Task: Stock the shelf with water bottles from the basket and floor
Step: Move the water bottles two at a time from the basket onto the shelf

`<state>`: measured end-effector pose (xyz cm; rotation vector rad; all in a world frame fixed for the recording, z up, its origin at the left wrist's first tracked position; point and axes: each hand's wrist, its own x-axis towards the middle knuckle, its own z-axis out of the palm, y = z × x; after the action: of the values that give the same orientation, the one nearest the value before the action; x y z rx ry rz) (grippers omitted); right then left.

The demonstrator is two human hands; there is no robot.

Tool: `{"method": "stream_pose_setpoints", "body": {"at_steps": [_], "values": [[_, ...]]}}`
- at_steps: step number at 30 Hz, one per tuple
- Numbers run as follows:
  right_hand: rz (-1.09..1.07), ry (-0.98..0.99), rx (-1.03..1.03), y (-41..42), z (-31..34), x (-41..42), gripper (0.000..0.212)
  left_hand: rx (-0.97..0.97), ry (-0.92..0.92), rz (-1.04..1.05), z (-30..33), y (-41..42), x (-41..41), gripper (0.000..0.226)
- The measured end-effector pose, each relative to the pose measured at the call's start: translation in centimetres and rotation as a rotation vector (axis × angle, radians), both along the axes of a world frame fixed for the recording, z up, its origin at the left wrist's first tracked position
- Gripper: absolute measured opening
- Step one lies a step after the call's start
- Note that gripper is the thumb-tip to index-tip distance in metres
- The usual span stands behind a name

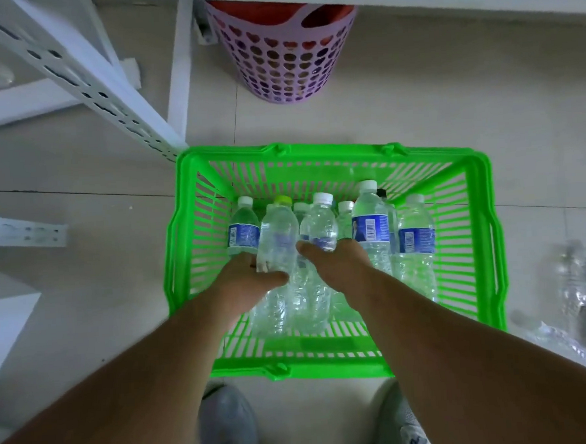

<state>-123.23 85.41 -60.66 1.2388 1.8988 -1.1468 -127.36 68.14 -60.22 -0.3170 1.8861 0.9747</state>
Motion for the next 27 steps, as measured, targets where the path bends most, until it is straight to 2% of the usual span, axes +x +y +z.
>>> {"method": "stream_pose_setpoints", "body": {"at_steps": [4, 8, 14, 21, 24, 27], "values": [[0.037, 0.122, 0.018, 0.9, 4.3, 0.8, 0.074, -0.023, 0.075, 0.059, 4.4, -0.6, 1.4, 0.029], [0.060, 0.271, -0.032, 2.3, 13.4, 0.9, 0.066, 0.063, 0.150, 0.165, 12.8, -0.7, 2.3, 0.035], [0.157, 0.487, 0.067, 4.0, 33.9, 0.4, 0.053, 0.151, 0.317, 0.136, 31.7, -1.2, 2.5, 0.029], [0.290, 0.726, 0.181, 3.1, 59.9, 1.2, 0.060, 0.314, 0.472, 0.199, 54.5, -2.3, 3.8, 0.041], [0.273, 0.844, 0.164, 2.2, 67.7, 2.1, 0.043, 0.391, 0.524, 0.211, 61.6, -3.1, 4.2, 0.041], [0.278, 0.910, 0.173, 1.0, 74.5, 3.1, 0.048, 0.429, 0.593, 0.199, 67.9, -4.4, 4.5, 0.044]]}}
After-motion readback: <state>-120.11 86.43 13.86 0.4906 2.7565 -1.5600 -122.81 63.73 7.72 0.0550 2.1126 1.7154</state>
